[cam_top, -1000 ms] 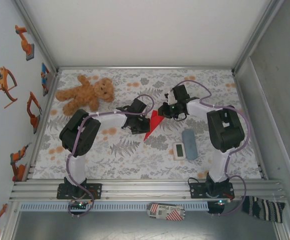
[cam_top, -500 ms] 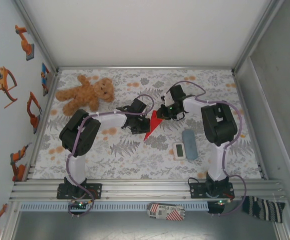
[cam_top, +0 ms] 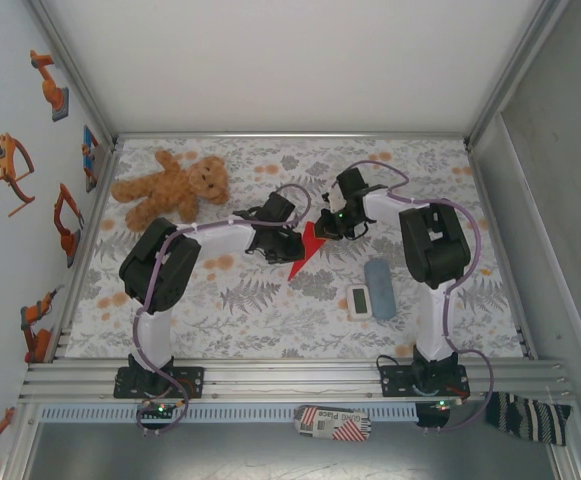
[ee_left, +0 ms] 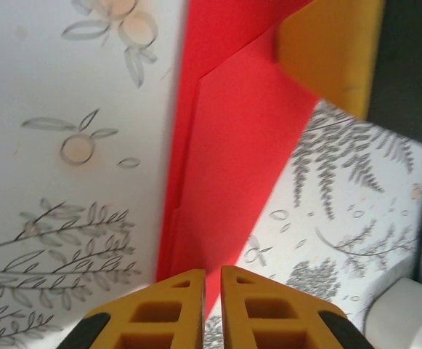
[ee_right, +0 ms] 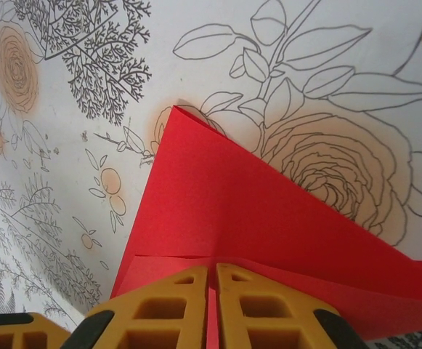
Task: Fold a paper plane with a square sheet of paper (pick it up from the middle)
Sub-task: Fold the wing for the fifth time at the center of the table.
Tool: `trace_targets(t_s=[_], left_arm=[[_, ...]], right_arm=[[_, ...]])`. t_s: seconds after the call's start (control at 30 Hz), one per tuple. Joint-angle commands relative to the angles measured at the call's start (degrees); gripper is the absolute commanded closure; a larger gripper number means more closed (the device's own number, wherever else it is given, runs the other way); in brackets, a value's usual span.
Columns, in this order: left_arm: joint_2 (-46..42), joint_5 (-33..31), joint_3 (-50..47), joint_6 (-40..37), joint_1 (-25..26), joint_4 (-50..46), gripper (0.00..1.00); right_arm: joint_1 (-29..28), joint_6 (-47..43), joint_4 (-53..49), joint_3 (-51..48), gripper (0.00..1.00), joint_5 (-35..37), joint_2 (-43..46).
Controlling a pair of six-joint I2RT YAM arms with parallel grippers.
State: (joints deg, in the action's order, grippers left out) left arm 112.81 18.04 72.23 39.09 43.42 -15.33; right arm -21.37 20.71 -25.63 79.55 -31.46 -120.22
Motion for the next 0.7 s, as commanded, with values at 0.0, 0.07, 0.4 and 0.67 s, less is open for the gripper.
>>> trace_targets(t_s=[0.0,0.07,0.4,0.67], left_arm=[[-0.1,1.4,3.5,-0.6,-0.2,1.2,0.84],[1.6,1.0,4.9,-0.3,-0.3,1.4,0.84],[8.3,-1.5,9.0,2.3,-1.5,1.1,0.87],[9.3,-6.2,8.1,3.9,-1.9,-2.8,0.91]], right_arm=[[-0.5,-0.9,-3.1,1.0,0.89,3.1,-2.1],[-0.5,-0.8,-3.3,1.1,0.89,3.4,-2.2],[-0.5,-0.7,-3.8,1.3,0.89,3.3,-2.5],[-0.5,1.3,-1.8,0.9,0.87,-0.6,1.4]])
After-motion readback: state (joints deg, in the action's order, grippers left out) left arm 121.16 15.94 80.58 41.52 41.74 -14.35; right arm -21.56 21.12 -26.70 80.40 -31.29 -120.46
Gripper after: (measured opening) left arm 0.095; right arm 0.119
